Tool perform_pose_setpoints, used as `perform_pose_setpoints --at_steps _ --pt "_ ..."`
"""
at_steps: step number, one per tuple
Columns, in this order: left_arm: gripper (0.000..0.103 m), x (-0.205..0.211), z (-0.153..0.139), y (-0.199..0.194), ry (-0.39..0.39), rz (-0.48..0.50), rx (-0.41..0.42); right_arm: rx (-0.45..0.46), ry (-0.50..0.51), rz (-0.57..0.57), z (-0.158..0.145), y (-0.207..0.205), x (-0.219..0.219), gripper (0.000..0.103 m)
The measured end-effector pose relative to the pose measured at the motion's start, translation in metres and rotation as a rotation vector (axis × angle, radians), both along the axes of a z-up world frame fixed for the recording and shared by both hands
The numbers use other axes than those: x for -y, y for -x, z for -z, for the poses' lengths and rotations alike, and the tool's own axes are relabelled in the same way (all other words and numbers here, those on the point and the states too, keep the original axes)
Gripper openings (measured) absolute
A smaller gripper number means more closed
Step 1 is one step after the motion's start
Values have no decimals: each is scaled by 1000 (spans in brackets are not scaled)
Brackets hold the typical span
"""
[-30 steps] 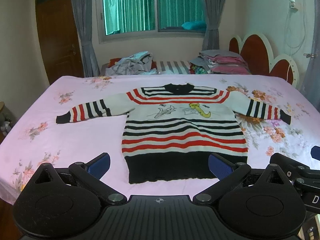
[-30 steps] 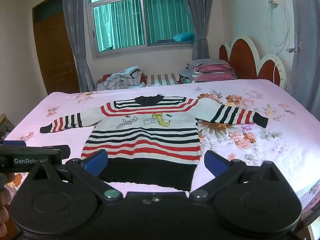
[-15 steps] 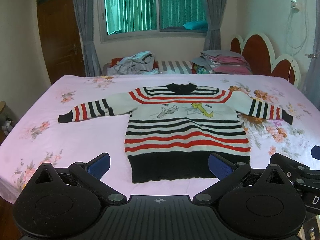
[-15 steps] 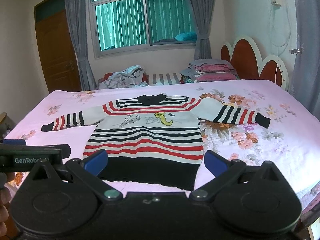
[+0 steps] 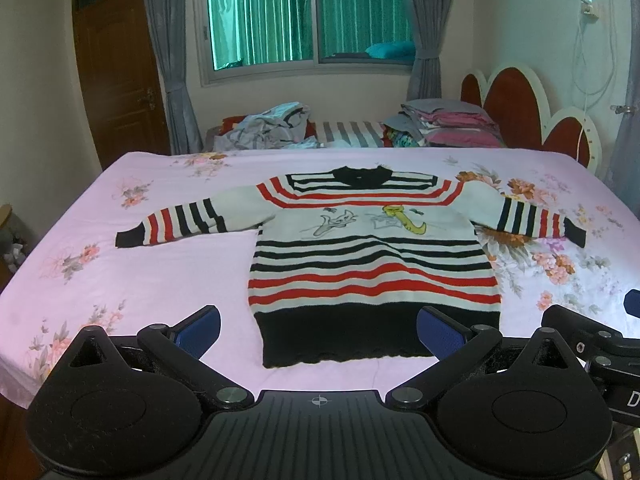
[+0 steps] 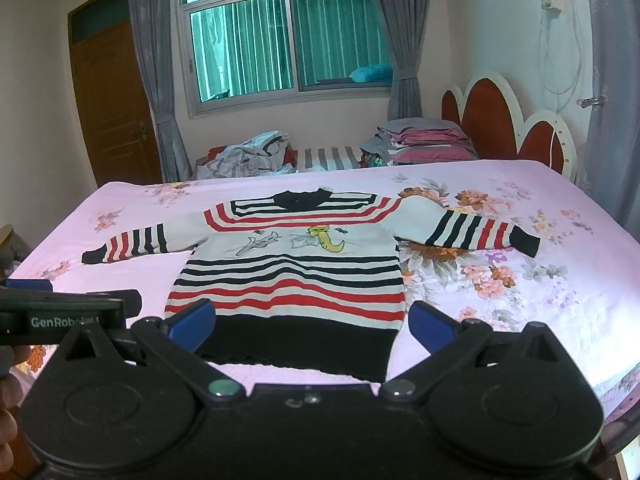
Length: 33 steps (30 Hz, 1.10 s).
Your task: Fold small clothes
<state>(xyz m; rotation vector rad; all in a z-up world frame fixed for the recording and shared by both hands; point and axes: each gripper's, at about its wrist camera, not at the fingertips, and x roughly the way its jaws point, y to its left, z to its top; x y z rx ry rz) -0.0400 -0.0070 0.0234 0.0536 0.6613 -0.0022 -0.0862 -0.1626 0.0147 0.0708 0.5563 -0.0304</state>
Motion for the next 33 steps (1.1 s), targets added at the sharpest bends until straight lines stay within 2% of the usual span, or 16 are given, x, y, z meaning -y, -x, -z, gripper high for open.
perform_pose_setpoints --at_steps 33 --pt "103 -2 6 -11 -6 -6 -15 -6 7 7 5 -5 4 103"
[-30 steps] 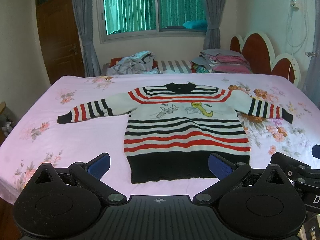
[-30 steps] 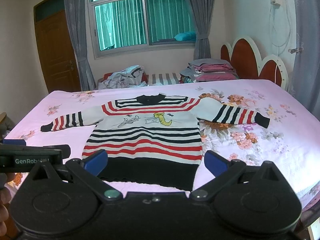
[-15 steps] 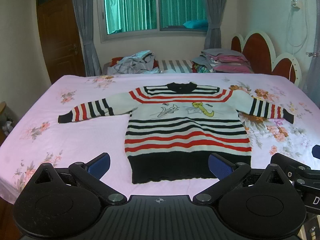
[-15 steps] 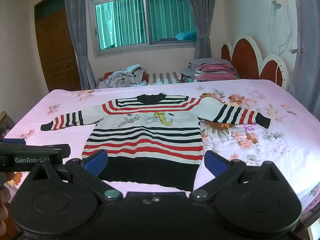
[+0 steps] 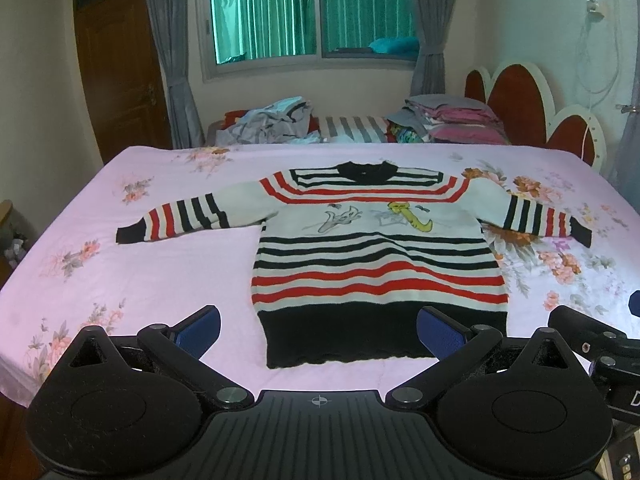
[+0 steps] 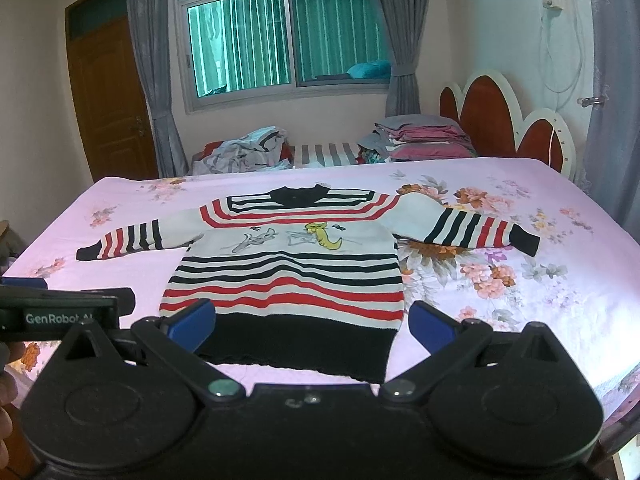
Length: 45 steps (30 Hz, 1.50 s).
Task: Fold small clothes
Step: 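Move both grippers down toward the sweater body and sleeves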
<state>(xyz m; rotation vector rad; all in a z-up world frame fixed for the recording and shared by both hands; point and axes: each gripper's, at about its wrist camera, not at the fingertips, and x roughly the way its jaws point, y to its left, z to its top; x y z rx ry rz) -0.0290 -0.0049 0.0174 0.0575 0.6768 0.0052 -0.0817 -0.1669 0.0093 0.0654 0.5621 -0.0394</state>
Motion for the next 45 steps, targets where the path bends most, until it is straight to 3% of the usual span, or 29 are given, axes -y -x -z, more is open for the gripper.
perform_pose_setpoints --at_steps 24,34,45 --pt "103 -3 18 -50 -14 -23 -46 -30 20 41 10 -42 1 103" --pt "103 -7 35 -100 -16 -15 -84 -57 33 93 23 -84 4 103" --pt "103 -18 51 -180 -12 68 -112 -82 34 219 35 -141 6 103"
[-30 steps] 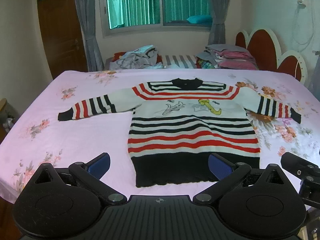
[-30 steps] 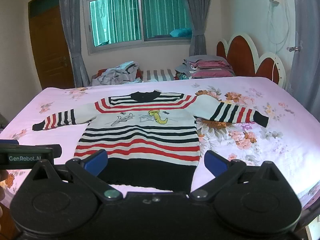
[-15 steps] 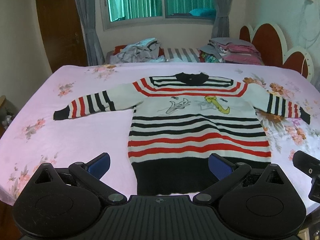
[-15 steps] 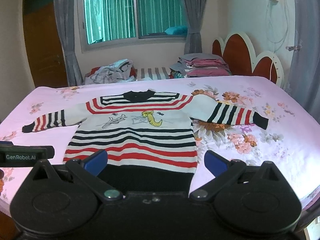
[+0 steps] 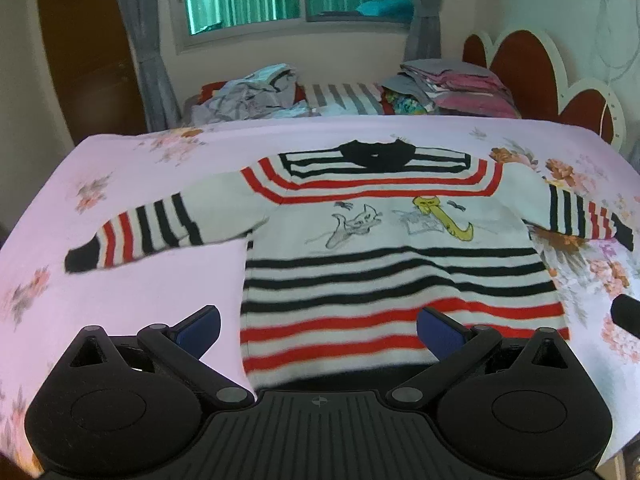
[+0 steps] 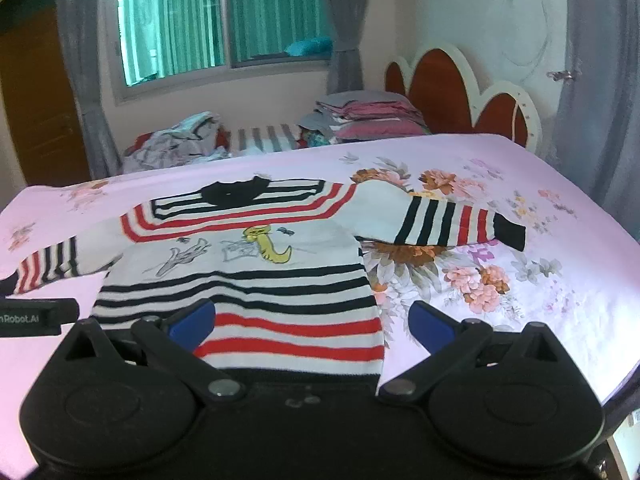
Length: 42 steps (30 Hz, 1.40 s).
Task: Fold small clothes
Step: 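Move both grippers down toward the sweater body and sleeves, then grasp the black cuff of a striped sleeve with the right gripper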
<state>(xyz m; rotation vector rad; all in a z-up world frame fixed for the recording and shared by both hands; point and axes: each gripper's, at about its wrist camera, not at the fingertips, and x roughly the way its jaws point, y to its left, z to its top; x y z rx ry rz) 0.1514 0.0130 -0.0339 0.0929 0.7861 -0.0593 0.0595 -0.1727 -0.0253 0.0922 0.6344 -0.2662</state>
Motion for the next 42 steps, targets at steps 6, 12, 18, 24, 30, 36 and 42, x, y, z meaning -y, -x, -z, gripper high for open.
perform_pose_setpoints --at_steps 6,12,18,24,30,36,42 --pt "103 -11 9 -45 3 39 -24 6 1 59 1 -33 -6 103" --pt "103 -13 18 -79 -12 61 -31 -4 15 99 4 -60 -5 103" --pt "103 -1 33 -111 -13 29 -56 -30 29 112 15 -78 19 103" --pt "103 26 52 -137 -16 -21 -45 -49 21 99 31 -102 75 102" --pt "103 64 70 -160 14 -50 -66 -71 -9 131 48 -124 150 99" --pt "103 100 89 -182 -30 -57 -85 -89 -45 192 69 -141 224 93" --pt "103 117 109 -204 -43 -115 -149 -113 -132 274 93 -159 291 85"
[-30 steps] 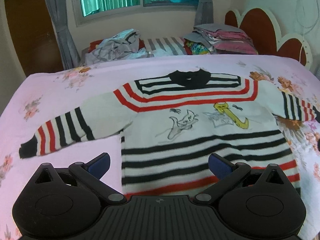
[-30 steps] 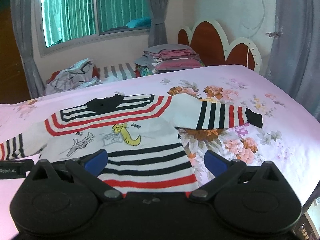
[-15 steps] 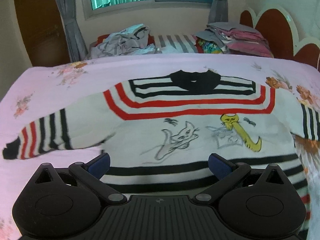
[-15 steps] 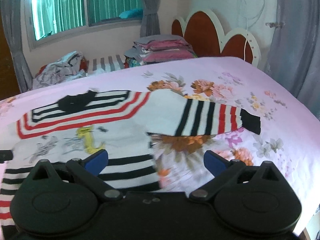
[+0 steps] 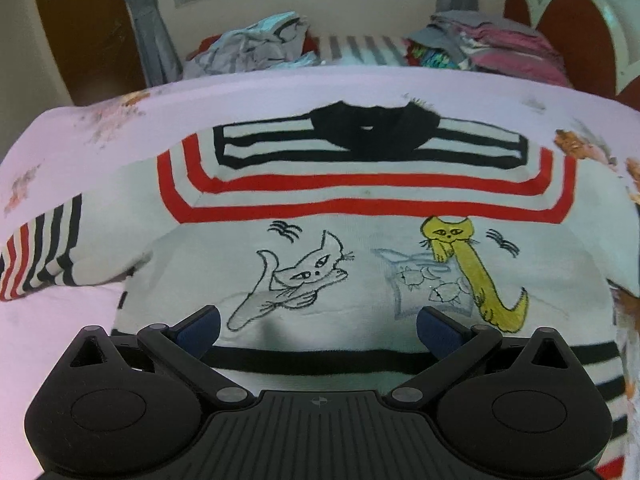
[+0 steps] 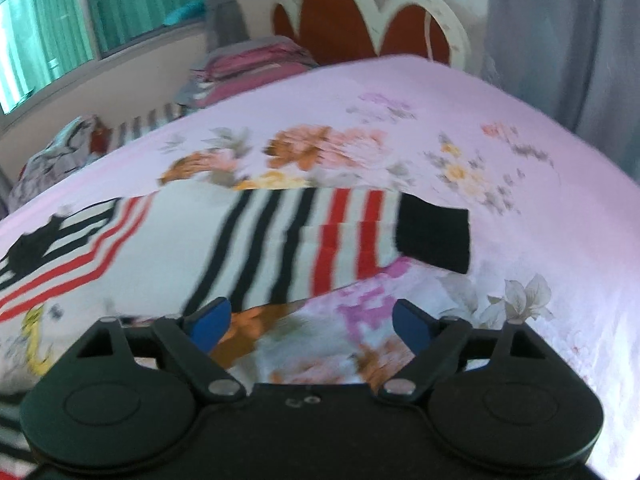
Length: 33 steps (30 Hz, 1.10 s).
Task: Fold small clothes
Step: 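Grasp the black cuff of a striped sleeve with the right gripper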
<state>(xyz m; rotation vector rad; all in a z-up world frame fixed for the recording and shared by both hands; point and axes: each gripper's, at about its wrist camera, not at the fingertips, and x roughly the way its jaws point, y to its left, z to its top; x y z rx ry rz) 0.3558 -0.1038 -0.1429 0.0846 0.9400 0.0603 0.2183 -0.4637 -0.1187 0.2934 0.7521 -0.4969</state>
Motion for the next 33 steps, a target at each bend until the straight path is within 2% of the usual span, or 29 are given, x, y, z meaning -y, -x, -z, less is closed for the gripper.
perform_pose_setpoints --at_steps 7,11,14,17,18,19,22,25,29,33 --pt "103 7 18 -10 -20 5 -50 -29 -58 56 24 -27 44 84" --pt "103 -3 14 -9 72 17 -23 -21 -113 86 34 -37 61 80" --pt "103 -12 12 -12 115 1 -39 3 -164 122 41 -40 72 63" --pt "103 -14 13 -16 67 0 -55 33 -169 148 41 -42 78 42" --pt "103 -14 14 -18 58 12 -73 46 -170 154 40 -42 79 31" --pt "103 -15 14 -19 55 20 -91 58 -166 158 38 -42 79 24" --pt "103 -17 18 -24 38 16 -143 91 -134 148 30 -43 74 14" --pt "103 -21 20 -25 43 8 -156 125 -88 107 16 -46 61 11" --pt "103 -24 20 -23 54 52 -184 175 -42 21 -5 -56 34 9" --pt "103 -33 6 -16 68 79 -97 227 4 -112 -27 -74 -15 9"
